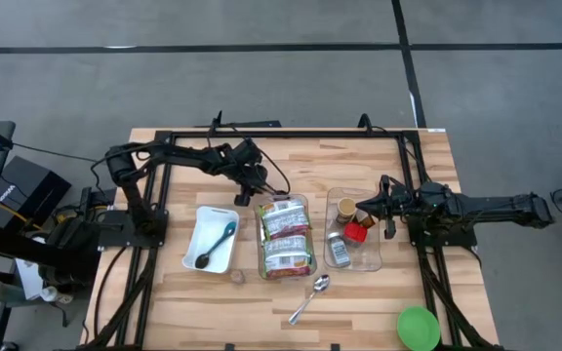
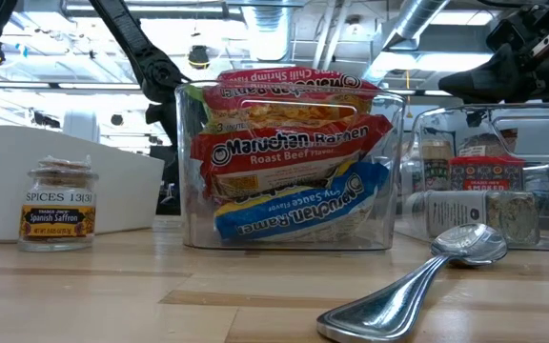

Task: Pick & Place Food Item
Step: Put the black spoon into the white bin

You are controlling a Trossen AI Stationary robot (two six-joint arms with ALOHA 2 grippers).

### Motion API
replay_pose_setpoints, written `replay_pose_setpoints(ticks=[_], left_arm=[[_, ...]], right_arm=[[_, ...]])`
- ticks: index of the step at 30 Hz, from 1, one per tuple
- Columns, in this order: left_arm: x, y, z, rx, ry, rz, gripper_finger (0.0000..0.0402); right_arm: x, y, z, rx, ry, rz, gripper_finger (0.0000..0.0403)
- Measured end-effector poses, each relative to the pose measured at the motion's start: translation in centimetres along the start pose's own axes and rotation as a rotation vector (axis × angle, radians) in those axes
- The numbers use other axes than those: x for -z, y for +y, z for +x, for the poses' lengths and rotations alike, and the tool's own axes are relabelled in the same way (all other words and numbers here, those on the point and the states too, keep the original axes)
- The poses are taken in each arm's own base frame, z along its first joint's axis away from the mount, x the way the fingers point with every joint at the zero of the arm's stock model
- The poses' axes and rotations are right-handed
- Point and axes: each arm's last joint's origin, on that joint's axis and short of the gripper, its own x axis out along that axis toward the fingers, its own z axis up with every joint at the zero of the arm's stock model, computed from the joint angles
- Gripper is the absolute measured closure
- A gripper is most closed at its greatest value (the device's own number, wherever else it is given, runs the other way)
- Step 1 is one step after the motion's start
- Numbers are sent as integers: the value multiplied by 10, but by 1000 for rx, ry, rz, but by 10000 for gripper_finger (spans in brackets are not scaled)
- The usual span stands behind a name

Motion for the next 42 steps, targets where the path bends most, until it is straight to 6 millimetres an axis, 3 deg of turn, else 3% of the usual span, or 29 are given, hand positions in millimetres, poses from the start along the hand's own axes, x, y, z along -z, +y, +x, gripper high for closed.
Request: replay_pose_setpoints(ticks=[42], left_arm=[[6, -4, 4, -1, 92, -69, 284]], right_arm=[[0, 0, 0, 0, 0, 0, 402]])
